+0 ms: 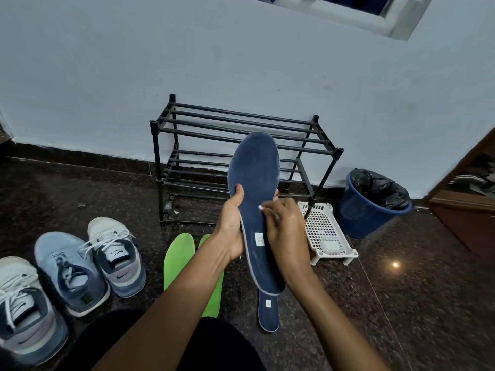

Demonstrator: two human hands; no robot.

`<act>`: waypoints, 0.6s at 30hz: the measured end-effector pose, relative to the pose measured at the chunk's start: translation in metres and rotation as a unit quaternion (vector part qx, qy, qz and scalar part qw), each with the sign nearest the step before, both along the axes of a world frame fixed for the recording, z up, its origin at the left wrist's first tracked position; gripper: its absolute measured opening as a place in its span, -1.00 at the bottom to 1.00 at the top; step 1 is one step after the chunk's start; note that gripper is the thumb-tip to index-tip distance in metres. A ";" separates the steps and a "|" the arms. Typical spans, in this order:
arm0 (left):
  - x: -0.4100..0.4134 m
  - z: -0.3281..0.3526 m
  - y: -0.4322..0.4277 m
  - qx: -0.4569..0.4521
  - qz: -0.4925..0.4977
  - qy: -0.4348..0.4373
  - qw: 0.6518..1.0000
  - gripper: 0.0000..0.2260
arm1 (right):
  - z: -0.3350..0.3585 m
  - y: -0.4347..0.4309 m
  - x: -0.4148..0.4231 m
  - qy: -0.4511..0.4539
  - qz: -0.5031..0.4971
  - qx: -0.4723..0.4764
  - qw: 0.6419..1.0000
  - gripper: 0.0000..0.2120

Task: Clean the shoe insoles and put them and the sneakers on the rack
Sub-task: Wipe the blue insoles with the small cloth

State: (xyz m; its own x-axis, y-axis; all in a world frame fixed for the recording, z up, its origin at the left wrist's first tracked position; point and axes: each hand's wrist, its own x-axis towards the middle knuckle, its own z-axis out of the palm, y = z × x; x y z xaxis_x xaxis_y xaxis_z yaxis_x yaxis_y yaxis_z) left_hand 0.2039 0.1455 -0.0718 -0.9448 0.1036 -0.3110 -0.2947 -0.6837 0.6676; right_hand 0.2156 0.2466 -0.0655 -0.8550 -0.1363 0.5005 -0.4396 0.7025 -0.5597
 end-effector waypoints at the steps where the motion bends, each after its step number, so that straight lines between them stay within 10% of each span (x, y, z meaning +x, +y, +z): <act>1: 0.000 -0.001 0.000 0.012 0.001 0.000 1.000 -0.45 | -0.002 -0.001 0.006 -0.002 0.014 0.003 1.000 -0.85; 18: 0.001 -0.001 0.001 -0.014 -0.003 0.001 1.000 -0.44 | -0.005 -0.004 0.003 0.015 0.025 -0.018 0.999 -0.87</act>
